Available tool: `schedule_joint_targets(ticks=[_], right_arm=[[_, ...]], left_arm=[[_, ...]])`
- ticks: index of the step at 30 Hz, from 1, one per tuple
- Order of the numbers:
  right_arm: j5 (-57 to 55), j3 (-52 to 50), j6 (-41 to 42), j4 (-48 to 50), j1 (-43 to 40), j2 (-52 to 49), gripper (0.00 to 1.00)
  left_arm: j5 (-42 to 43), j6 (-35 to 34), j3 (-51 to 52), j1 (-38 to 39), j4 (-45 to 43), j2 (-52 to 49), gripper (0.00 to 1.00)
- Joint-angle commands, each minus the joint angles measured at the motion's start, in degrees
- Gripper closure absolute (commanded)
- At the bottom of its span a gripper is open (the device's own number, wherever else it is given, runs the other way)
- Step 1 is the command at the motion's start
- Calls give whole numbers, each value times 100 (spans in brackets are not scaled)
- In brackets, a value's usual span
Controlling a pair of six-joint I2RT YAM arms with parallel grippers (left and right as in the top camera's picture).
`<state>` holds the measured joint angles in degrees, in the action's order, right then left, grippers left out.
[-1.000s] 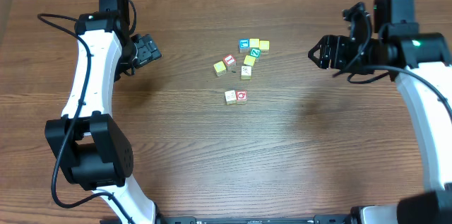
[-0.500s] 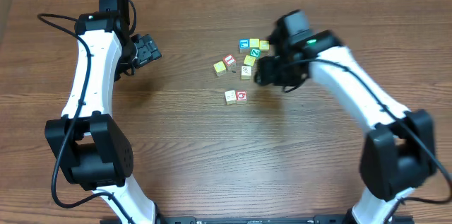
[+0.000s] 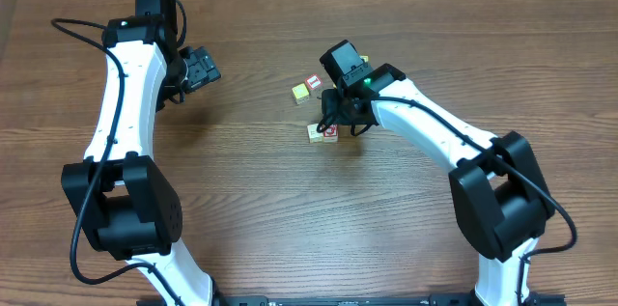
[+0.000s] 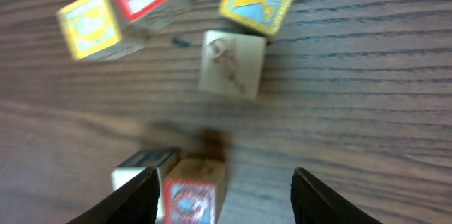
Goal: Flip 4 blocks
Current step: 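Move the right gripper over the red-faced block near the cluster, then grasp the red-faced block with the right gripper and lift it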
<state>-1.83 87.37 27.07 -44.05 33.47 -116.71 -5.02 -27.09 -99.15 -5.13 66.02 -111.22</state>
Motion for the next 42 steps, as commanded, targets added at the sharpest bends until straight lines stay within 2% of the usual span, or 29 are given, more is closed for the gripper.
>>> schedule_joint_targets(ticks=[1,24,29,34,42], right_arm=[[-170,-4,470,170,7,-170,39],[0,-4,466,-433,417,-291,38],[-28,-4,444,-310,417,-291,38],[-26,-4,446,-166,420,-291,49],[-28,-76,439,-219,417,-291,48]], left_arm=[[-52,-81,-92,-11,-4,98,0],[-52,-81,-92,-11,-4,98,0],[-52,-81,-92,-11,-4,98,0],[-52,-81,-92,-11,-4,98,0],[-52,-81,-92,-11,-4,98,0]])
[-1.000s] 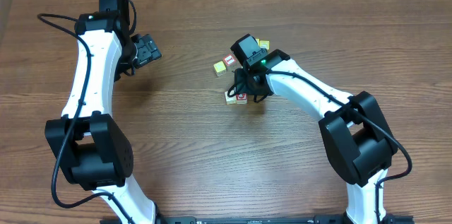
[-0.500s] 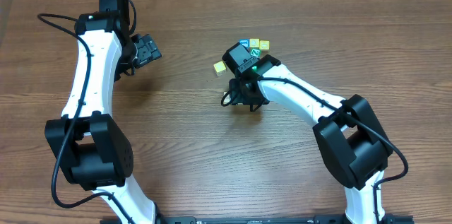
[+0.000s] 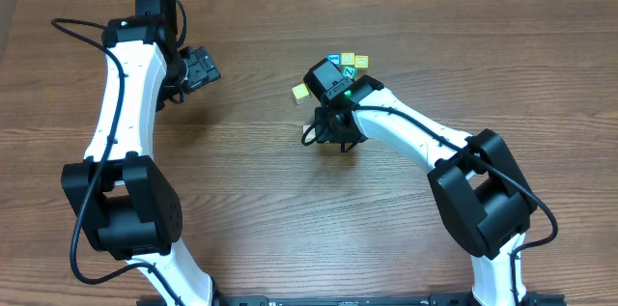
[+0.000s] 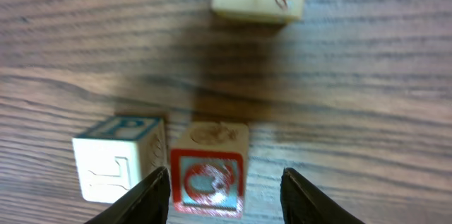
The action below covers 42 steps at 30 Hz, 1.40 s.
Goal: Flip 4 blocks
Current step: 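Grasp the red-faced block with the right gripper and lift it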
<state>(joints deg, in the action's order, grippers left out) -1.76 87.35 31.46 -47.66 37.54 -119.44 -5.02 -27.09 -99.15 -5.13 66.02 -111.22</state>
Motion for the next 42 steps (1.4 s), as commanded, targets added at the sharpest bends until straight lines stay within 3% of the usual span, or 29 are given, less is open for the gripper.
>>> schedule_joint_targets(ticks=[1,7,11,24,25,26,27,32,42], right_arm=[[-35,-111,-42,221,11,-17,48],[-57,-297,-188,417,11,-17,52],[-269,-297,-188,522,11,-17,62],[-463,-205,-433,282,11,-15,62],[-463,-166,-444,188,11,-15,63],[-457,-81,-446,-2,11,-4,76],[-402,-33,-448,-118,11,0,76],[168,50,-448,-739,11,52,69],[772,37,-442,-1976,13,52,68]], left_arm=[[-52,-81,-92,-11,-4,98,0],[-52,-81,-92,-11,-4,98,0],[-52,-81,-92,-11,-4,98,0],[-52,-81,-92,-11,-4,98,0],[-52,-81,-92,-11,-4,98,0],[-52,-81,-92,-11,-4,98,0],[-52,-81,-92,-11,-4,98,0],[-52,-81,-92,-11,-4,98,0],[-52,-81,-92,-11,-4,98,0]])
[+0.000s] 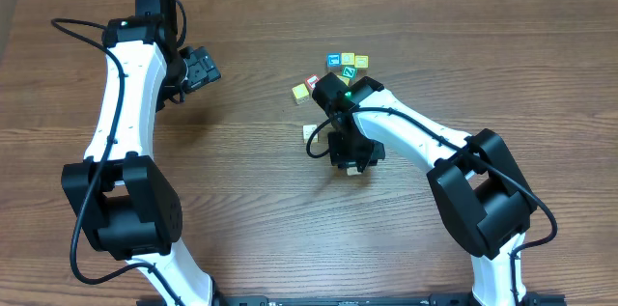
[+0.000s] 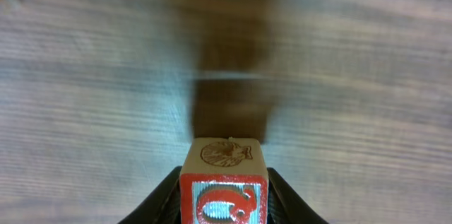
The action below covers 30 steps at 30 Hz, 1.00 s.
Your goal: Flip 4 blocks
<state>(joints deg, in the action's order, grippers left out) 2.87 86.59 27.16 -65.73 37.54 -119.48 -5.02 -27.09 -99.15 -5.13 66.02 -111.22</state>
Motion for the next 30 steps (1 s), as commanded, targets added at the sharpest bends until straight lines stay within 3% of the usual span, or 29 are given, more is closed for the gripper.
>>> schedule_joint_targets(ticks=[1,7,8,11,12,14,20,26,30], right_arm=[[350,114,-11,-216,13,57,68],[715,114,-11,-284,13,57,67],[734,114,-7,-299,15,57,63],[730,114,4,-315,26,57,23],[728,114,2,-315,28,57,16],[726,114,2,-310,28,57,13],[566,236,-22,-15,-15,57,15],[219,1274,-20,-284,-214,57,24],[170,1681,11,90,-201,57,30]], left_arm=[[-52,-81,-92,-11,-4,98,1],[-52,-81,-92,-11,-4,98,0],[-52,-81,-92,-11,-4,98,0],[-52,-81,-92,-11,-4,98,0],[-52,-81,-92,-11,-4,98,0],[-52,-81,-92,-11,-4,98,0],[-52,-81,-92,-11,-4,98,0],[-52,-81,-92,-11,-4,98,0],[-52,-81,-92,-11,-4,98,0]])
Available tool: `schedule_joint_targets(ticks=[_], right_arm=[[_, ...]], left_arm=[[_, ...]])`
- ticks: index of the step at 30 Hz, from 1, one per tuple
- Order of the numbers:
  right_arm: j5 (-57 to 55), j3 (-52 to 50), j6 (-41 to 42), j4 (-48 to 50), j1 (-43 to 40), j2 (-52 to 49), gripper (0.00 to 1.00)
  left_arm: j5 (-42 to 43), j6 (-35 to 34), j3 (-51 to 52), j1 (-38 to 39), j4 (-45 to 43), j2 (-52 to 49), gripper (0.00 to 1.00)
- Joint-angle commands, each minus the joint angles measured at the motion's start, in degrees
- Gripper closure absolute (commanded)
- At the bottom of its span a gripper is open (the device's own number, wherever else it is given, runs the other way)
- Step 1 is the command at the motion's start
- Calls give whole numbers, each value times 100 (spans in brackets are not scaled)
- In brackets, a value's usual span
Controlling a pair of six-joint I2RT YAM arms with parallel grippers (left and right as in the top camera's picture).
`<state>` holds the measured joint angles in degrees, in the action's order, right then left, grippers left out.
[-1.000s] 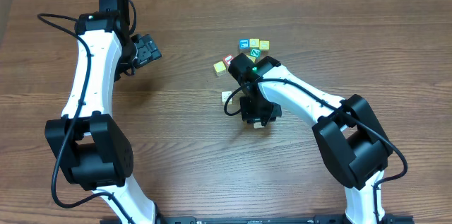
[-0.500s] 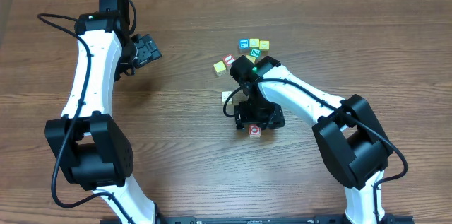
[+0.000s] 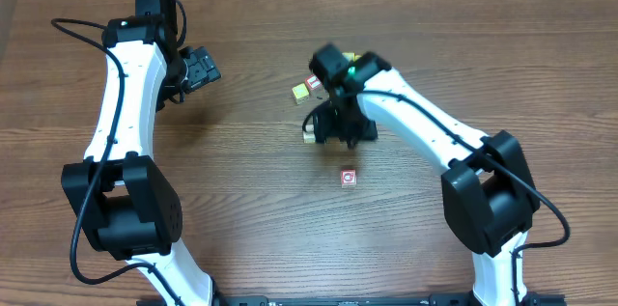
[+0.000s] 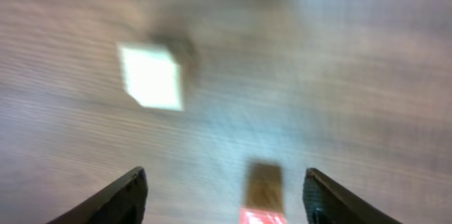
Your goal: Flip 4 blocks
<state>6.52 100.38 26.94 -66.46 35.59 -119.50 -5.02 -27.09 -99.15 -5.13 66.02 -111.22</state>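
Note:
A red-faced block [image 3: 349,179] lies alone on the table, apart from the other blocks. In the blurred right wrist view it [image 4: 263,199] shows low down between the fingers, resting on the wood and untouched. My right gripper [image 3: 333,130] [image 4: 224,199] is open above the table, back toward the cluster. A cream block [image 3: 309,135] [image 4: 150,77] sits just beside it. My left gripper [image 3: 198,69] hangs at the far left, away from all blocks; how its jaws stand does not show.
A yellow block [image 3: 300,94] and a red-and-white block [image 3: 313,83] sit behind the right gripper. More coloured blocks [image 3: 353,58] peek out from behind the right arm. The table's far edge meets cardboard.
My right gripper was shut on the red-faced block, held off the table. Now it is open, the block lies on the wood, and the gripper is farther back, near the cream block.
My right gripper was open above the red-faced block and its blue-lettered neighbour. Then its open fingers flanked the red-faced block. Then it was shut on that block, lifted away from the cluster. Now the block rests alone nearer the front. The left arm stayed still.

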Motion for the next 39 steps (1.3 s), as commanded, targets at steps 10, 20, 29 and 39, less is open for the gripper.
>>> schedule_joint_targets(ticks=[10,20,29,39], right_arm=[[-859,-85,793,1353,498,-197,30],[-1510,-293,807,1622,748,-568,36],[-1423,-293,807,1690,761,-822,49],[-1399,-280,804,1532,780,-820,68]], left_arm=[[-52,-81,-92,-11,-4,98,0],[-52,-81,-92,-11,-4,98,0],[-52,-81,-92,-11,-4,98,0],[-52,-81,-92,-11,-4,98,0]])
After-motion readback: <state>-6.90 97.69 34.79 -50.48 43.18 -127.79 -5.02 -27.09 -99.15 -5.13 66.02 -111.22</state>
